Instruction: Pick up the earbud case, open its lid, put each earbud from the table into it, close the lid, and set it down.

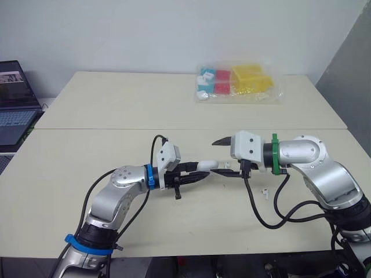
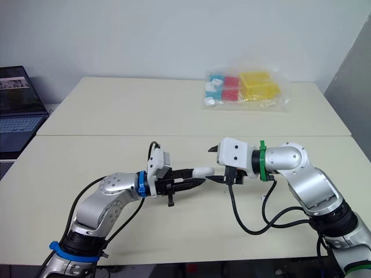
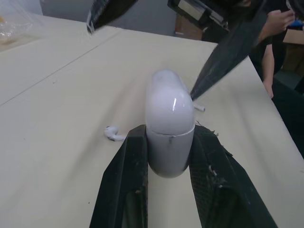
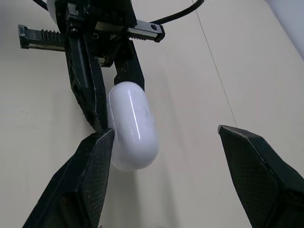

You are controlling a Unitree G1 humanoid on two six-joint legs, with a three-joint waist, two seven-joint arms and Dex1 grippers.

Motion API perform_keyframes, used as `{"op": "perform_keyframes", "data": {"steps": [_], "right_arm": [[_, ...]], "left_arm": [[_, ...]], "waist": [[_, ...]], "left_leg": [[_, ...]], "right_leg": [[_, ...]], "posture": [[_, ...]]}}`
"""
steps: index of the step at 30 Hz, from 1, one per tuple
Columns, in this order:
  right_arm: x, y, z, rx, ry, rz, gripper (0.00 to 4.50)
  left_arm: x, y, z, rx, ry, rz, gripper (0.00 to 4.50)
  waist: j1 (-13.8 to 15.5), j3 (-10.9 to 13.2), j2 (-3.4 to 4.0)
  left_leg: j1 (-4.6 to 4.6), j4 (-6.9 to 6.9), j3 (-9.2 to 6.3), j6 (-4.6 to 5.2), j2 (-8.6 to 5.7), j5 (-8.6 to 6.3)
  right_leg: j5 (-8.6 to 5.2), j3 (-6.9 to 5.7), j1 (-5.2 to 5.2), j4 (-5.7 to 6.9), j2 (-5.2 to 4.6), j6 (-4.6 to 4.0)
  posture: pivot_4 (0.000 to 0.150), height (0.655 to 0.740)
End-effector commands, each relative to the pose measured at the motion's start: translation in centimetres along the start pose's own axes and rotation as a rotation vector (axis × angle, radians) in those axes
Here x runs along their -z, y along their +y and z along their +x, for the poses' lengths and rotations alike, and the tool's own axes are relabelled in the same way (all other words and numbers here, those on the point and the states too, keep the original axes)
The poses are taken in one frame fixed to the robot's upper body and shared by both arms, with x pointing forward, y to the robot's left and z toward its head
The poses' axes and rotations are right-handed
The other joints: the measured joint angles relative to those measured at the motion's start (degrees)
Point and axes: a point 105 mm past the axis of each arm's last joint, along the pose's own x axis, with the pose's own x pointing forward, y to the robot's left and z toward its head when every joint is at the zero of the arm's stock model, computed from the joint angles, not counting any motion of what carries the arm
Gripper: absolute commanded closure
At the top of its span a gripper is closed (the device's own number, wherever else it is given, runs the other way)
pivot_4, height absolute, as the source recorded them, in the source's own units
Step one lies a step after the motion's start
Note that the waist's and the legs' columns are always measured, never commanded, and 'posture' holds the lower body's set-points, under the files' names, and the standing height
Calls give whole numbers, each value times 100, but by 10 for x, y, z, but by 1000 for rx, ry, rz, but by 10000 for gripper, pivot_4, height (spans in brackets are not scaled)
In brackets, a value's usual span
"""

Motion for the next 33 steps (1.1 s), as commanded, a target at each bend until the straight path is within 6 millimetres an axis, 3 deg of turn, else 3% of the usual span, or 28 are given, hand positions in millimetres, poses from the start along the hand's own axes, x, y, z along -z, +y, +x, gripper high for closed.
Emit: {"op": "perform_keyframes", "data": {"steps": [1,8,13,16,18,22,27,33], "right_arm": [[-13,-10,-9,31,-35,-6,8832],[-22,-4,-18,-40,-76,77,8832],[-22,-15,-51,11,-61,173,8832],[-3,-17,-73,126,22,253,8832],[21,-9,-81,227,112,333,8832],[50,7,-87,359,229,390,8832],[88,39,-96,638,327,593,8832],[104,67,-99,733,380,704,8832]], "left_arm": [[-4,-13,5,72,-6,73,36869],[-2,-7,5,50,1,68,36869],[-10,6,0,-51,-62,81,36869],[-17,8,-5,-83,-95,123,36869],[-14,11,-9,-107,-82,125,36869],[-10,13,-14,-128,-68,116,36869],[-12,17,-22,-139,-56,117,36869],[-11,17,-24,-131,-40,115,36869]], "waist": [[1,0,0],[1,0,0],[13,1,1],[63,1,-1],[87,0,-1],[86,1,2],[86,-1,0],[63,0,2]], "left_leg": [[0,0,1,0,0,0],[0,0,-1,0,1,0],[-2,0,-1,0,1,0],[-4,-3,-1,0,0,0],[-4,-7,2,0,1,-1],[-6,-11,4,0,1,-1],[-3,-8,-3,0,1,-1],[-1,-5,5,-1,6,0]], "right_leg": [[0,1,0,0,-1,0],[0,-1,0,2,-1,-1],[0,0,1,-2,-4,0],[0,-3,2,-9,-10,0],[-1,-1,0,-11,-11,0],[-2,3,-3,-11,-12,-1],[-2,-4,0,-7,-7,0],[-3,4,-1,-7,-13,0]], "posture": [[1500,7400],[1500,7400],[1500,7400],[1500,7400],[1500,7400],[1500,7400],[1500,7400],[1500,7400]]}}
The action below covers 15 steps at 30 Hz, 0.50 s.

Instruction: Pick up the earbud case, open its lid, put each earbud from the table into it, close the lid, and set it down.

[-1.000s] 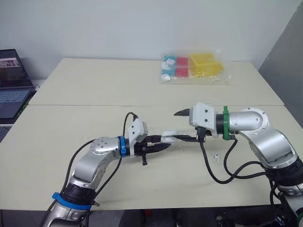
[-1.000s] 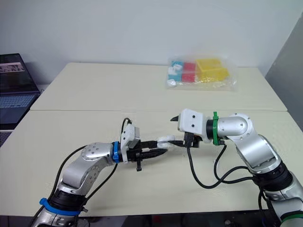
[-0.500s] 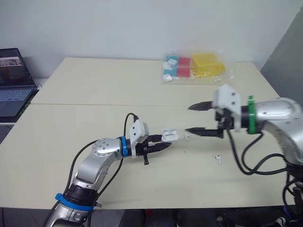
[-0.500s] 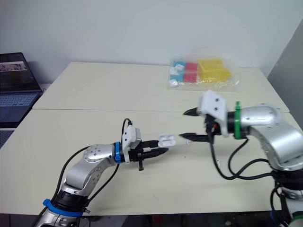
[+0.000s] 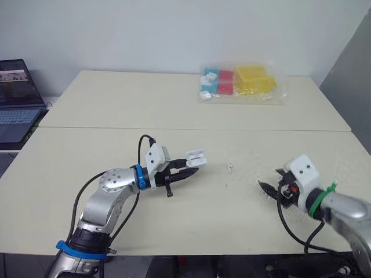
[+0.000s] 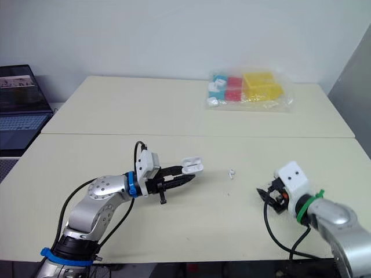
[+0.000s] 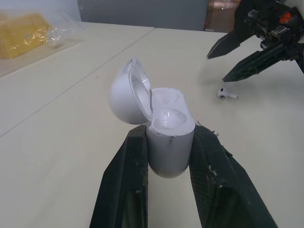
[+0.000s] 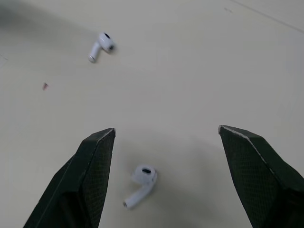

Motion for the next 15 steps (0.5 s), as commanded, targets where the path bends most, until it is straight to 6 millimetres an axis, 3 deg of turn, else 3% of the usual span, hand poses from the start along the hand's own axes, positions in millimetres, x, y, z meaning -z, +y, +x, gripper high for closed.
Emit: {"op": "perform_keyframes", "data": {"steps": [1,15], "right_arm": [[-4,-4,-7,76,-37,8,8832],[25,19,16,117,13,191,8832]], "left_arm": [[-11,0,-1,8,-27,29,36869],[-11,2,2,18,-16,26,36869]], "waist": [[-5,0,0],[-3,1,0]], "left_leg": [[1,0,1,0,0,0],[-3,-6,-6,0,0,-1]], "right_leg": [[0,0,0,0,-2,0],[-19,-3,0,-7,0,-31]], "posture": [[1500,7400],[1500,7400]]}}
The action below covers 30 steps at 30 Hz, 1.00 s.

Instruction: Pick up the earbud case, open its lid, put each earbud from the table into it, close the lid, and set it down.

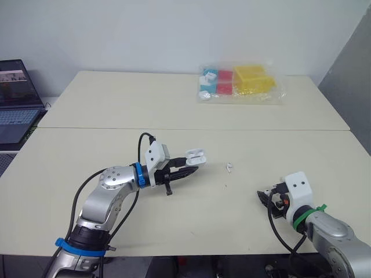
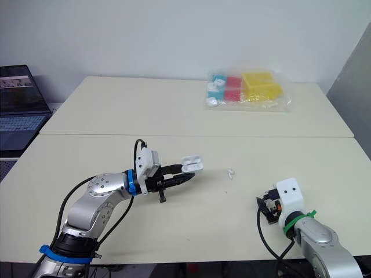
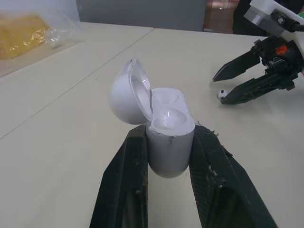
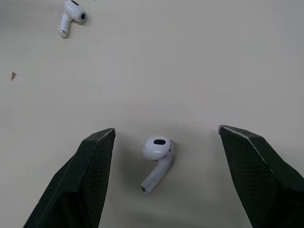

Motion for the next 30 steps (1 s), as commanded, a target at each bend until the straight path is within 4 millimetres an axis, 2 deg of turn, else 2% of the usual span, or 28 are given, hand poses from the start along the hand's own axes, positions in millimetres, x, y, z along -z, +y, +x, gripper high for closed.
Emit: {"op": "perform_keyframes", "data": {"steps": [1,5,7,9,14,16,20,22,25,27,29,30], "right_arm": [[3,-1,0,37,0,7,8832],[15,2,-1,43,40,37,8832],[16,3,0,46,45,48,12530],[18,1,0,56,53,58,17596],[18,-4,-1,58,66,70,35787],[17,-7,-3,46,70,78,40959],[10,-1,-4,-64,79,63,40787],[-9,2,-2,-216,73,-126,40787],[-25,-1,-2,-374,81,-376,40787],[-27,-5,-2,-445,100,-508,40787],[-29,-1,-4,-576,72,-581,40787],[-27,-5,-4,-595,86,-681,40787]], "left_arm": [[-8,0,0,10,-18,29,36869],[-7,-1,-1,8,-13,28,36869],[-6,0,-1,4,-11,28,36869],[-6,0,-1,4,-7,30,36869],[-5,1,-1,2,-2,35,36869],[-4,1,-2,1,1,36,36869],[-2,0,-3,0,6,34,36869],[-1,-2,-3,-1,6,32,36869],[-1,-3,-3,-9,6,34,36869],[0,-4,-5,-19,8,34,36869],[1,-5,-7,-26,11,34,36869],[1,-6,-8,-30,13,34,36869]], "waist": [[0,0,0],[1,0,0],[1,-1,0],[1,0,0],[2,-1,-1],[12,-1,-1],[21,-1,-1],[11,2,2],[-10,13,1],[-9,15,0],[-3,18,-5],[1,18,-5]], "left_leg": [[0,-1,0,0,0,0],[1,-1,-1,0,2,0],[1,-1,-2,0,3,0],[1,-1,-2,0,3,0],[1,0,-3,0,4,0],[1,0,-4,0,4,0],[-2,-1,-4,0,1,0],[-3,-2,-2,0,0,0],[0,0,9,2,-6,0],[-1,-2,-1,2,-11,-1],[-2,-11,-6,1,-11,-1],[-3,-13,-8,1,-11,-2]], "right_leg": [[0,0,0,0,0,0],[0,0,1,0,0,0],[0,0,2,0,-1,0],[0,0,2,0,-2,0],[0,0,4,-3,-10,0],[-1,0,6,-6,-13,1],[-1,0,6,-10,-18,2],[-1,1,6,-11,-18,3],[0,-1,3,-14,-25,6],[0,-1,4,-18,-16,4],[-7,-7,3,-20,-3,-6],[-10,-10,4,-21,7,-12]], "posture": [[1500,7400],[1500,7400],[1500,7400],[1500,7400],[1500,7400],[1500,7400],[1500,7400],[1500,7400],[1500,7400],[1500,7400],[1500,7400],[1500,7400]]}}
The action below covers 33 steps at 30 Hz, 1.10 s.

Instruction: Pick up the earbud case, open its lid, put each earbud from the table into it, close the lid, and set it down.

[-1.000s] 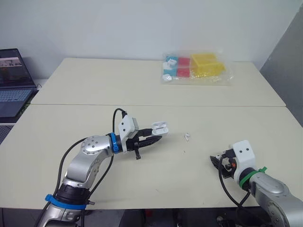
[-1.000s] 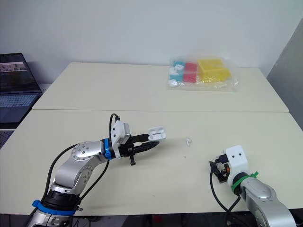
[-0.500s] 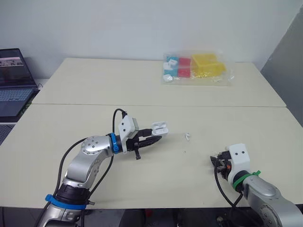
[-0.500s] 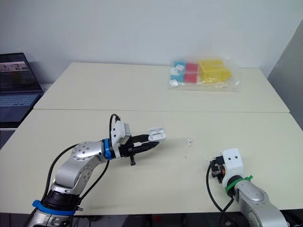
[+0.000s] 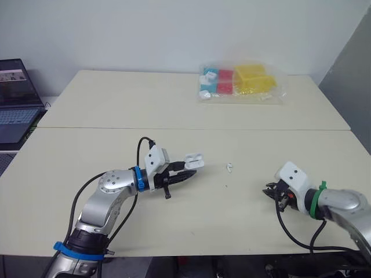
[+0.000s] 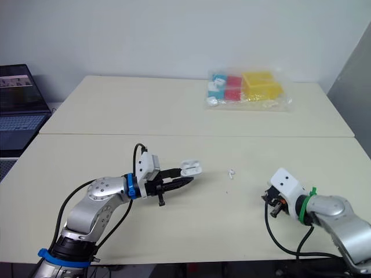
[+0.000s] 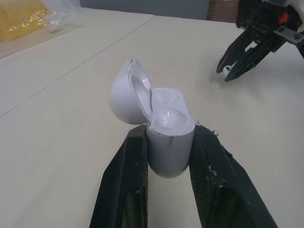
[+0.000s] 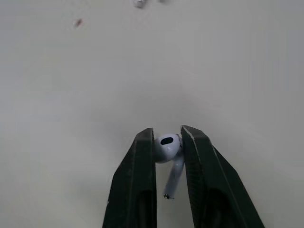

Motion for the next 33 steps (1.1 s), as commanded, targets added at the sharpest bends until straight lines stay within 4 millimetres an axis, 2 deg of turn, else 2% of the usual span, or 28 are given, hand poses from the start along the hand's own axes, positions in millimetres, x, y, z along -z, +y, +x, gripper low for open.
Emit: {"op": "perform_keyframes", "data": {"steps": [1,3,5,8,15,20,23,30,33], "right_arm": [[-1,2,-3,-131,2,-248,40787],[11,-9,-5,-193,97,-416,40787],[22,-15,-8,-287,177,-492,40787],[24,-16,-8,-385,191,-521,40787],[29,-15,-3,-468,207,-495,40787],[30,-20,1,-451,208,-499,24074],[23,-23,2,-419,173,-506,14761],[-1,-21,-18,-398,104,-422,14338],[0,-26,-27,-301,191,-382,14338]], "left_arm": [[-13,-3,-4,-12,-29,59,36869],[-11,-6,-6,-15,-23,59,36869],[-10,-8,-9,-21,-15,61,36869],[-9,-8,-11,-35,-8,61,36869],[-8,-11,-14,-43,0,60,36869],[-8,-11,-15,-45,5,59,36869],[-7,-11,-15,-45,7,59,36869],[-6,-10,-15,-44,11,58,36869],[-4,-10,-14,-46,12,54,36869]], "waist": [[7,2,2],[7,5,6],[0,7,7],[-2,7,6],[17,7,6],[20,4,3],[24,4,3],[24,7,7],[27,7,8]], "left_leg": [[-1,-5,-3,0,2,0],[1,-20,-3,1,3,-1],[2,-22,4,1,2,-1],[6,-24,3,1,5,-1],[8,-23,2,1,7,-1],[17,-20,3,1,7,0],[18,-20,0,0,8,0],[14,-21,3,0,7,0],[15,-19,4,0,8,0]], "right_leg": [[-2,-3,-1,0,6,-3],[5,-4,-4,0,7,17],[7,0,-8,0,6,21],[7,0,-6,0,7,20],[7,-1,-3,3,8,20],[7,0,2,8,7,18],[7,-3,2,12,8,17],[8,1,-1,14,7,19],[8,3,-2,17,5,19]], "posture": [[1500,7400],[1500,7400],[1500,7400],[1500,7400],[1500,7400],[1500,7400],[1500,7400],[1500,7400],[1500,7400]]}}
